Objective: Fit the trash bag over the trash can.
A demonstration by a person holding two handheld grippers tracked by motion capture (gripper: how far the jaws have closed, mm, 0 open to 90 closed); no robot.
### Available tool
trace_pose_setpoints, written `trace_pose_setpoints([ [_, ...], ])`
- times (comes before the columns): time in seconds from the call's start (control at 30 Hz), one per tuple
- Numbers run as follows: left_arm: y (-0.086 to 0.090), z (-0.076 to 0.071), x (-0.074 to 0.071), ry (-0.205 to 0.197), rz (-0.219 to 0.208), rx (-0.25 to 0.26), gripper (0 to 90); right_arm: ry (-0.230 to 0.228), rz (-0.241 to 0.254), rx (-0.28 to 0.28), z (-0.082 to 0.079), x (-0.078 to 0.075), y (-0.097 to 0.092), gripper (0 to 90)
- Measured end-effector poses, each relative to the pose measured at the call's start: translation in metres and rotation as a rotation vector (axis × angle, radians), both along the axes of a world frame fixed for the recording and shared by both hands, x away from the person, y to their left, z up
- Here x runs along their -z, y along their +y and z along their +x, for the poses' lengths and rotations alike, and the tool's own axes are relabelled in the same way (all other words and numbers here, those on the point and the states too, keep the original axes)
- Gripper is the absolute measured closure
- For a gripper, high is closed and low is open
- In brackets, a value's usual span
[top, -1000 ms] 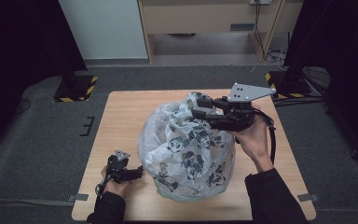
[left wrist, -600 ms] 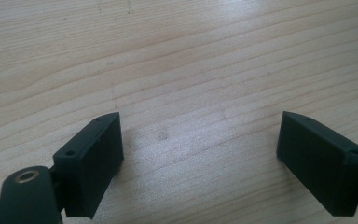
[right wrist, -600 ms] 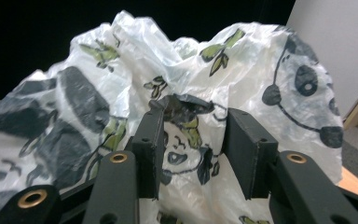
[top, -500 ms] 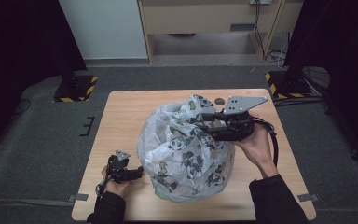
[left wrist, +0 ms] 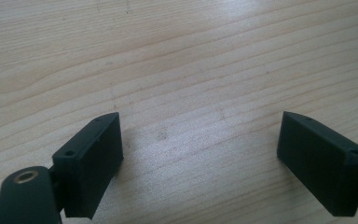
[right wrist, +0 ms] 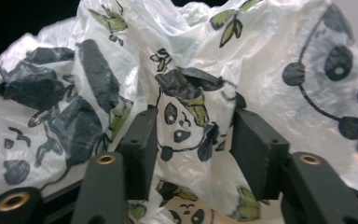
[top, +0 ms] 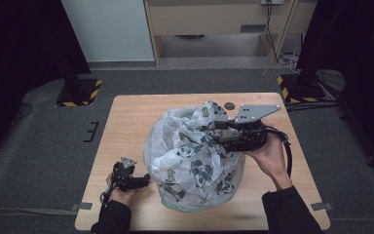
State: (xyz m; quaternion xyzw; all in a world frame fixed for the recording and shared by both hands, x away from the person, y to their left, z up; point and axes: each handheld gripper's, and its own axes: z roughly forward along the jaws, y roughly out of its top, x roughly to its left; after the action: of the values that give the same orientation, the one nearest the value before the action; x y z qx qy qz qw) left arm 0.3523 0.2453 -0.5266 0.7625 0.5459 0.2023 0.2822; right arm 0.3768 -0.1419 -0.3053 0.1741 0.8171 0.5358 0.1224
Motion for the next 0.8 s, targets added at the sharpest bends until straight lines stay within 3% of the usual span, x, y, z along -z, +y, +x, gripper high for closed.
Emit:
trace_pose_setpoints([
  [0.27, 0.000, 0.000, 0.000, 0.000, 0.000, 0.000, 13.6, -0.112, 0.185, 0.074, -0.013, -0.027, -0.024, 44.4],
  [0.3, 0.000, 0.000, 0.000, 0.000, 0.000, 0.000, 13.6, -0.112, 0.185, 0.074, -0.013, -0.027, -0.024, 44.4],
  [0.4, 0.000, 0.000, 0.000, 0.000, -0.001, 0.000, 13.6, -0.137, 0.260, 0.097, -0.012, -0.036, -0.025, 41.0],
  [0.63, 0.000, 0.000, 0.000, 0.001, -0.003, 0.001, 13.6, -0.143, 0.263, 0.076, -0.003, -0.038, -0.004, 35.7],
  [0.7, 0.000, 0.000, 0.000, 0.001, -0.005, 0.001, 13.6, -0.130, 0.242, 0.050, 0.001, -0.040, 0.006, 34.3],
  [0.8, 0.000, 0.000, 0.000, 0.002, -0.007, 0.003, 13.6, -0.088, 0.160, 0.021, 0.008, -0.038, 0.022, 34.5],
])
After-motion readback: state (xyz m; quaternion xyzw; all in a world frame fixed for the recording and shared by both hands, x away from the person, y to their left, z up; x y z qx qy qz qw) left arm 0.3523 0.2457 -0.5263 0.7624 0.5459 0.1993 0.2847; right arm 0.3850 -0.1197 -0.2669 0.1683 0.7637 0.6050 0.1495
